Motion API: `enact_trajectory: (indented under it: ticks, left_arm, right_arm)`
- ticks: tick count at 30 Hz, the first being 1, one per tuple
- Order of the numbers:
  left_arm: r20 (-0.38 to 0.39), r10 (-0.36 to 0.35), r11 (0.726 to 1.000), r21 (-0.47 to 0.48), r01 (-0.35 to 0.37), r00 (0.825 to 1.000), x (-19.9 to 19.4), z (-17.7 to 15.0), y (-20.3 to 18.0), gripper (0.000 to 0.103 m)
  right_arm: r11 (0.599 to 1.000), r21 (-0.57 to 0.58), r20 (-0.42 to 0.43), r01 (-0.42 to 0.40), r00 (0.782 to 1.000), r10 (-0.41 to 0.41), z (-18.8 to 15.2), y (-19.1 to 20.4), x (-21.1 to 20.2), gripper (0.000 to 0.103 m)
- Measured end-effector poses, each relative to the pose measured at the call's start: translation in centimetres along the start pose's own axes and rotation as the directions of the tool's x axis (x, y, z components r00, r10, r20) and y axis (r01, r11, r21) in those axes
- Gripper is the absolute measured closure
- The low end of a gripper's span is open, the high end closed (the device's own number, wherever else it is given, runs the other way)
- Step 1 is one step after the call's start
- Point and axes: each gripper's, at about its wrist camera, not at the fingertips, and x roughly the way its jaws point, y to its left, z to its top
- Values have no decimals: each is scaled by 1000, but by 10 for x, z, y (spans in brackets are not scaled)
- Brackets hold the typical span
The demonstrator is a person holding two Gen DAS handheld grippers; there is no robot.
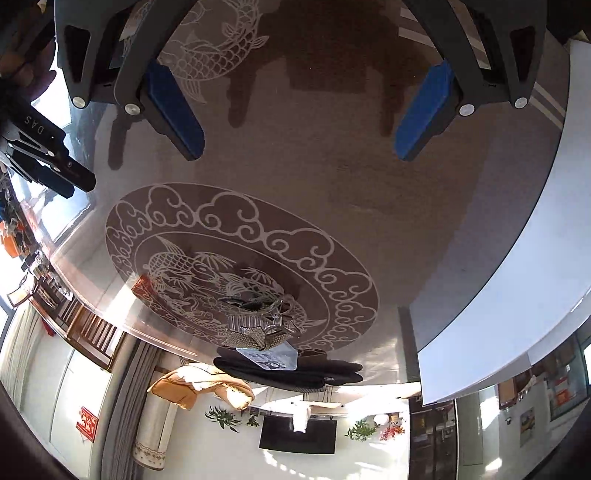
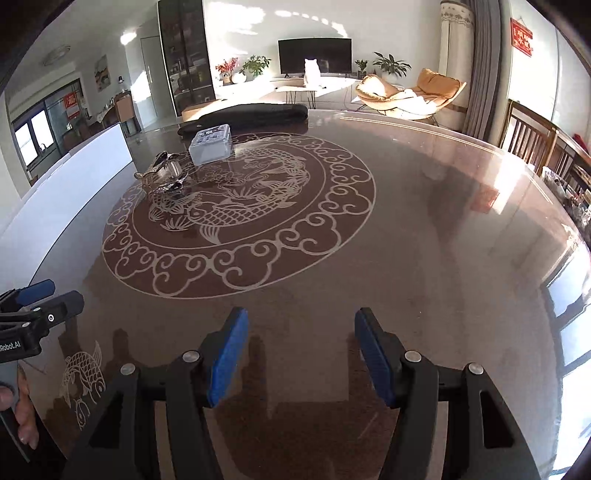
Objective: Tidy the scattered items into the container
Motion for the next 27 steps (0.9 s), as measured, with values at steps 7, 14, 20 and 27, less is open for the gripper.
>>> enact_trajectory:
  ticks: [7, 14, 20, 27]
  left_arm:
    - [14, -5, 1000, -14, 6, 1000, 0, -6, 8, 0]
    - [11, 32, 999, 8, -32, 999, 3, -6, 1, 0]
    - [5, 56, 998, 22, -56, 998, 6, -5, -2, 0]
    - [1, 66, 997, 30, -66, 998, 6, -5, -3, 0]
  right_arm:
    - [1000, -2, -25, -10, 1000, 10, 2, 12, 12, 40]
    - [1000, -7, -29, -13, 999, 13, 1, 14, 13, 38]
    - [999, -43, -42, 15, 999, -17, 3, 24, 18, 34]
    - [999, -46, -42, 16, 999, -18, 2, 25, 18, 33]
